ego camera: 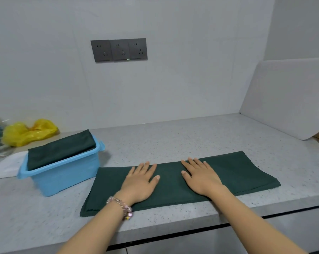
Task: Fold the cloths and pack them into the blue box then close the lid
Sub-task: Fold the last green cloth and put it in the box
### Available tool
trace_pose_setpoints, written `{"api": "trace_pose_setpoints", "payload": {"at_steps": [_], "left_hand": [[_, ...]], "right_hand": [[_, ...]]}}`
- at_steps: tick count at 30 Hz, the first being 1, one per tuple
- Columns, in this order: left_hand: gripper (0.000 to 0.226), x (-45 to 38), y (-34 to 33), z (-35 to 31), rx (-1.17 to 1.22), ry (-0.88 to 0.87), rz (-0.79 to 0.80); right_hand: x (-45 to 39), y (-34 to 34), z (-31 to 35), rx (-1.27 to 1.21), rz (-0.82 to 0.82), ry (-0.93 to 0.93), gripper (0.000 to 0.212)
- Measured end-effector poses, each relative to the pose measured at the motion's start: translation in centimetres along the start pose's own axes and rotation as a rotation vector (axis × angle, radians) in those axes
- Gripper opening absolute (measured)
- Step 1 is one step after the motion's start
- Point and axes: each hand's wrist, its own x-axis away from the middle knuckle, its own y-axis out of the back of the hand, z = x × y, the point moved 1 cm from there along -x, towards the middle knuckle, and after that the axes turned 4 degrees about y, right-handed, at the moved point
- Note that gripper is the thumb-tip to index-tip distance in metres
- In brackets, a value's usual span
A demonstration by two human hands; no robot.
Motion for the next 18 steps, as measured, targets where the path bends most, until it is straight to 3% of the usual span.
{"api": "trace_pose_setpoints", "payload": {"at_steps": [4,7,10,13,15,18], "left_hand": [[0.064,2.1,0.7,5.3,-0.002,0.135,0.007],[0.066,3.4,0.9,5.5,-0.006,0.198,0.024],[0.066,3.1,0.1,2.3,0.043,0.196,0.078],[0.058,3.3,0.7,2.6,0.109,0.197,0.12],[0.051,3.5,1.2,3.9,0.128,0.156,0.081],[0.042,3.9,2.3,5.3,0.103,0.153,-0.098]], "right_hand": [[0.1,0.1,0.2,-0.005,0.025,-0.027,0.053],[-0.2,1.1,2.3,0.091,-0.036,-0.038,0.052],[-0.2,1.3,5.3,-0.1,-0.215,0.152,0.048],[-0.3,0.0,8.2,-0.196,-0.142,0.322,0.043],[-0.6,-0.9,8.2,-0.108,-0.131,0.305,0.046],[-0.8,-1.5,7.7,-0.06,-0.148,0.246,0.048]]}}
